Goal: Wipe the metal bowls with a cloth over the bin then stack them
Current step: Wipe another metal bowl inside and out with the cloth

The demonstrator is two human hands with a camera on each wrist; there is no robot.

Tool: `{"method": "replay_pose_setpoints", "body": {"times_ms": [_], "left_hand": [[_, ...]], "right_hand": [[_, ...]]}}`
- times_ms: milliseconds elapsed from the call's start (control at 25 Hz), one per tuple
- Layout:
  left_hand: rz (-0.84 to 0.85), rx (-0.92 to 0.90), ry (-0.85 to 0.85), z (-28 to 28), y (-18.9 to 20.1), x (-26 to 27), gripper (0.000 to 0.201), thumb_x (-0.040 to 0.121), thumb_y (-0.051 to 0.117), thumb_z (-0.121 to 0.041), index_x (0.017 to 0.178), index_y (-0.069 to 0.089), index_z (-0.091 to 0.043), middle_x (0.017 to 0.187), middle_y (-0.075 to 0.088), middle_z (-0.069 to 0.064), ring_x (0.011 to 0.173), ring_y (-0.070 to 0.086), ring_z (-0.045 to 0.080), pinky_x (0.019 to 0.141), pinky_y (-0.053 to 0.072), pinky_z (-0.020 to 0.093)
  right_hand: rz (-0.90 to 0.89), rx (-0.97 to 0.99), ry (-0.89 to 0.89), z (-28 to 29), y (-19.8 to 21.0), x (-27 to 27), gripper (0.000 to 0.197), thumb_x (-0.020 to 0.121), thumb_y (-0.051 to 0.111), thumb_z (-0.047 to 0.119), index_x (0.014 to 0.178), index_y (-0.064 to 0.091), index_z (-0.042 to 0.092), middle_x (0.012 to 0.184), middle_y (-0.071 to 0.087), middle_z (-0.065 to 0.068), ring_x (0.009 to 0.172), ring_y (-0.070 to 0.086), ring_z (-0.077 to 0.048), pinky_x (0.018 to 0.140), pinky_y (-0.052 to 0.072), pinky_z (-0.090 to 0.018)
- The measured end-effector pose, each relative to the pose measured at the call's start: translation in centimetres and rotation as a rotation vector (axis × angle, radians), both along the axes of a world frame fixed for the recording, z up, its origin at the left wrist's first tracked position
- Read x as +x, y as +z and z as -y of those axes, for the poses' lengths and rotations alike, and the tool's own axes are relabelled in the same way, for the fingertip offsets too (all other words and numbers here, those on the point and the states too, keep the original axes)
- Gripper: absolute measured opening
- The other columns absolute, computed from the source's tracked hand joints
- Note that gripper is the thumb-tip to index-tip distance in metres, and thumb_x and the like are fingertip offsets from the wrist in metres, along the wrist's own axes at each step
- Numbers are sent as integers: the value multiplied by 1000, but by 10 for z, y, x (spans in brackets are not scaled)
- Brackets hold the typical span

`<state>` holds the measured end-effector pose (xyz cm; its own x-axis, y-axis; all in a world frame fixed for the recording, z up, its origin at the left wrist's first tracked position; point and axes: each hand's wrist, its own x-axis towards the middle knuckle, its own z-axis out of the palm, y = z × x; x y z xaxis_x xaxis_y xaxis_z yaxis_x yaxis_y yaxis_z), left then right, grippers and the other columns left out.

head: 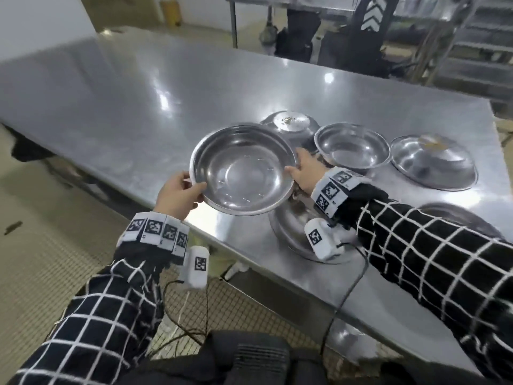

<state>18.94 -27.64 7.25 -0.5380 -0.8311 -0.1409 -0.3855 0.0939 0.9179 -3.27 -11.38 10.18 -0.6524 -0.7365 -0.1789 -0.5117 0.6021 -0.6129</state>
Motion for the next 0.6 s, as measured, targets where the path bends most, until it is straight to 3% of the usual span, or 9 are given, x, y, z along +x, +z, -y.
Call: {"method": "replay_pose_setpoints", "body": {"times_ms": [120, 240, 360, 520, 600], "left_hand": [[4, -6, 50, 30, -18, -2, 12, 90, 62, -16, 98, 55, -15, 77, 62, 4, 74, 62, 20, 74, 53, 36], [13, 51, 72, 55, -36, -3, 26, 88, 64, -19, 110, 52, -13, 79, 64, 5, 72, 62, 19, 72, 52, 35], [33, 86, 92, 73, -47, -4, 36, 85, 68, -23, 116, 49, -19, 85, 65, 4, 73, 64, 19, 75, 53, 35], [131, 64, 64, 88, -56, -3, 40, 87, 67, -25, 121, 48, -16, 89, 65, 5, 82, 65, 21, 82, 55, 41], [177, 51, 45, 91, -60, -4, 40, 88, 66, -26, 122, 47, -17, 93, 63, 6, 84, 65, 21, 80, 55, 41]], "right_hand": [[-126, 205, 111, 64, -10, -15, 42, 96, 51, 26, 132, 39, 11, 113, 58, -4, 98, 60, -24, 90, 48, -33], [-201, 339, 171, 104, -22, -20, 37, 95, 54, 22, 127, 40, 9, 111, 59, -6, 99, 61, -25, 87, 49, -31], [-310, 437, 260, 120, -43, -28, 34, 85, 67, 26, 111, 46, 20, 103, 60, 2, 89, 62, -20, 83, 50, -32], [-349, 588, 295, 137, -67, -29, 35, 79, 72, 34, 98, 51, 14, 85, 52, 4, 83, 62, -21, 81, 54, -41], [-333, 596, 276, 140, -80, -32, 39, 77, 73, 38, 102, 53, 17, 85, 54, 5, 81, 62, -20, 79, 54, -42]]}}
